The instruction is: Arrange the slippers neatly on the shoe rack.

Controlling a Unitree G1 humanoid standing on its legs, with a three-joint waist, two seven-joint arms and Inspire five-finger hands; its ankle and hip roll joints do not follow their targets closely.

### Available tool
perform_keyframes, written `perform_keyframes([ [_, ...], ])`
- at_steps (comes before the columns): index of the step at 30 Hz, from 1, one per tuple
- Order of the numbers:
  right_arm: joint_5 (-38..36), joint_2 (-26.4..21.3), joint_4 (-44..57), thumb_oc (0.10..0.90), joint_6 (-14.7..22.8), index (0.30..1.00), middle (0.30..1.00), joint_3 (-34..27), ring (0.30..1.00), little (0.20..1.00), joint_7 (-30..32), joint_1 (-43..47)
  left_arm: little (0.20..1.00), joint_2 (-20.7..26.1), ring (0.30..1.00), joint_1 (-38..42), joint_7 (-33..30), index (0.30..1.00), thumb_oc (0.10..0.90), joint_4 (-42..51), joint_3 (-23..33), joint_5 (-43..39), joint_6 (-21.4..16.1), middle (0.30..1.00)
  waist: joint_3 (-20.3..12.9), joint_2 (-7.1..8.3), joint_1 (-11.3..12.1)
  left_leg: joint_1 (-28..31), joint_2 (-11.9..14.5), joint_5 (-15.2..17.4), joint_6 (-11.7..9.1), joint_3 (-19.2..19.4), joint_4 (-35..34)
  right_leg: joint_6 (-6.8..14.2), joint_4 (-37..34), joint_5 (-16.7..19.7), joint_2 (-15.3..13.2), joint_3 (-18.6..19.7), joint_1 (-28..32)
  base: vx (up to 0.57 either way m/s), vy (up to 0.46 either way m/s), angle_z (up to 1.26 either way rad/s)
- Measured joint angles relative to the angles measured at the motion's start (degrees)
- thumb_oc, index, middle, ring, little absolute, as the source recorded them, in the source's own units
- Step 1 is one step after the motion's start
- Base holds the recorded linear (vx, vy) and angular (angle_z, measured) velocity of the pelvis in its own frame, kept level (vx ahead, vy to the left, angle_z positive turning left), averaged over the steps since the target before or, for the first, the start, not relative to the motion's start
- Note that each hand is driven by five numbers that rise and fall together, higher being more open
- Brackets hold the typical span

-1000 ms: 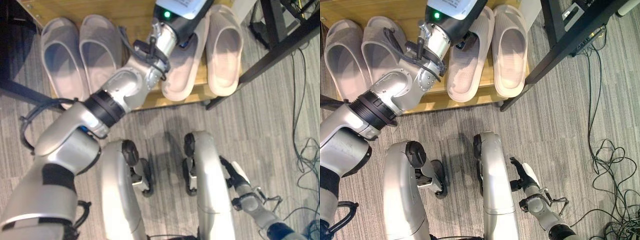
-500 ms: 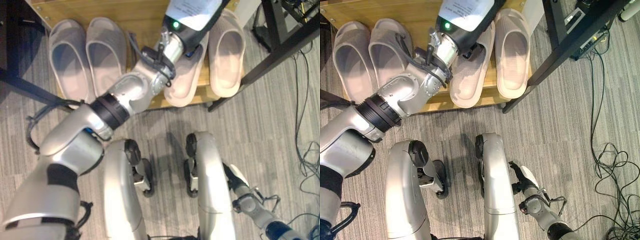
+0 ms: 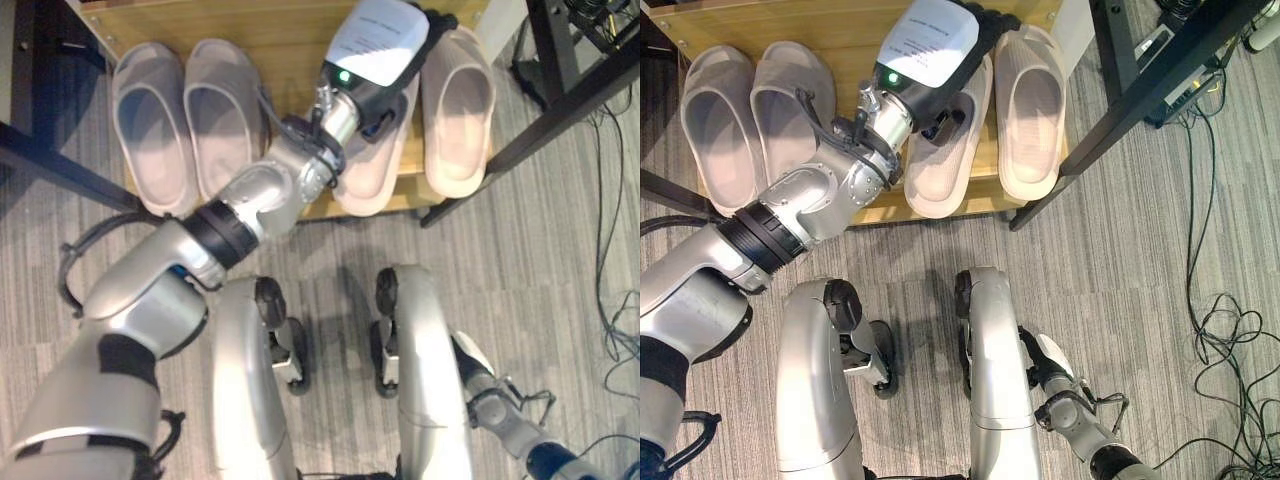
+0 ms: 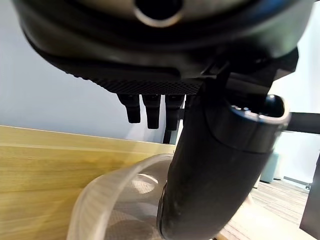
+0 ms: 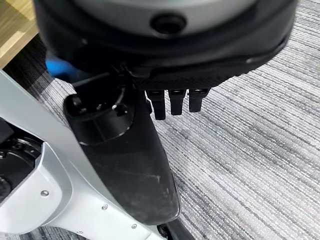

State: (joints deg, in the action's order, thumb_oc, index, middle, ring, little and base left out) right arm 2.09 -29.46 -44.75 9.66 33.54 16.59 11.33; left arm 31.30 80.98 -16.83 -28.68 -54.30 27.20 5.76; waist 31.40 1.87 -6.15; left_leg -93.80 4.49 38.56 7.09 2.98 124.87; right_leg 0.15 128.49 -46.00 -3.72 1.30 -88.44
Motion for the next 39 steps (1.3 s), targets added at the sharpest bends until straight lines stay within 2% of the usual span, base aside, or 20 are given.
perform_keyframes([
  [10,0.2,0.3,-0.5,0.8,-0.3,0.9,0.9,-0.2,0.9,0.9,0.0,0.0,0.9,6.9,0.9,-0.4,0.2,0.9,0.8,5.3,0.2,-9.1,-2.8,0.9,0.0,-0.08,0.3,-0.1,-0.4,-0.2,-0.5,-0.1,0.3,-0.4,0.7,-0.2,-0.4,0.0,-0.1,0.0,-0.001,0.01],
  [14,0.3,0.6,-0.7,0.8,-0.7,0.9,0.9,-0.4,0.9,0.9,0.0,0.0,0.9,10.8,0.9,-1.0,1.6,0.9,0.8,11.8,-0.1,-13.1,-5.6,0.9,0.0,-0.16,0.3,-0.1,-0.5,-0.2,-0.5,0.0,0.3,-0.3,0.7,-0.3,-0.4,0.1,-0.1,0.0,0.0,0.0],
  [17,2.3,1.1,-1.6,0.8,-1.4,0.9,0.9,-0.6,0.9,0.9,0.0,0.0,0.9,13.6,0.9,-1.0,4.2,0.9,0.8,16.2,-0.2,-20.1,-9.5,0.9,0.0,-1.22,0.4,-0.1,-0.6,-0.2,-0.5,0.0,0.4,-0.2,0.8,-0.4,-0.5,0.1,0.1,0.0,0.0,0.0],
  [19,2.3,1.6,-3.0,0.8,-1.2,0.9,0.9,-0.7,0.9,0.9,0.0,0.2,0.9,15.7,0.9,-1.0,5.5,0.9,0.8,18.7,-1.7,-23.4,-10.1,0.9,0.0,-1.66,0.4,-0.1,-0.6,-0.2,-0.5,-0.1,0.5,-0.2,0.9,-0.4,-0.5,0.1,0.1,0.0,0.0,0.0],
  [21,2.3,1.8,-3.5,0.8,-1.6,0.9,0.9,-0.7,0.9,0.9,-0.1,0.0,0.9,17.3,0.9,-1.0,6.4,0.9,0.8,20.6,-3.1,-27.0,-12.2,0.9,0.1,-2.34,0.4,-0.1,-0.6,-0.2,-0.5,-0.1,0.5,-0.2,0.9,-0.4,-0.4,0.1,0.1,0.0,0.0,0.0],
  [25,2.3,2.5,-4.8,0.8,-1.5,0.9,0.9,-0.6,0.9,0.9,-0.7,-0.1,0.9,19.5,0.9,-1.1,7.4,0.9,0.8,23.2,-4.1,-32.0,-13.8,0.9,0.1,-2.53,0.5,-0.1,-0.6,-0.2,-0.6,-0.1,0.6,-0.2,0.9,-0.5,-0.4,0.0,0.0,0.0,0.0,0.0],
  [28,2.3,2.6,-5.4,0.8,-1.6,0.9,0.9,-0.7,0.9,0.9,-1.1,-0.5,0.9,25.7,0.9,-1.8,8.9,0.9,0.8,27.4,-4.3,-37.4,-15.1,0.9,0.1,-2.65,0.3,-0.1,-0.5,-0.1,-0.8,-0.2,0.8,0.0,1.1,-0.5,-0.2,0.1,0.1,0.0,0.008,-0.01],
  [31,2.3,2.7,-5.6,0.8,-1.6,0.9,0.9,-0.7,0.9,0.9,-1.3,-1.2,0.9,29.5,0.9,-3.2,9.3,0.9,0.8,28.7,-4.3,-40.4,-15.9,0.9,0.1,-2.7,0.5,0.0,-0.5,-0.1,-0.8,-0.2,0.8,-0.1,1.1,-0.5,-0.2,0.0,0.1,0.0,0.0,0.0],
  [39,2.3,3.0,-5.4,0.8,-1.4,0.9,0.9,-1.3,0.9,0.9,-1.8,-1.5,0.9,30.9,0.9,-6.0,10.2,0.9,0.8,27.5,-4.6,-39.5,-15.8,0.9,0.1,-2.69,1.6,0.0,-0.5,-0.1,-0.7,-0.3,0.9,0.0,1.1,-0.5,-0.3,0.0,0.3,0.0,0.0,0.0],
])
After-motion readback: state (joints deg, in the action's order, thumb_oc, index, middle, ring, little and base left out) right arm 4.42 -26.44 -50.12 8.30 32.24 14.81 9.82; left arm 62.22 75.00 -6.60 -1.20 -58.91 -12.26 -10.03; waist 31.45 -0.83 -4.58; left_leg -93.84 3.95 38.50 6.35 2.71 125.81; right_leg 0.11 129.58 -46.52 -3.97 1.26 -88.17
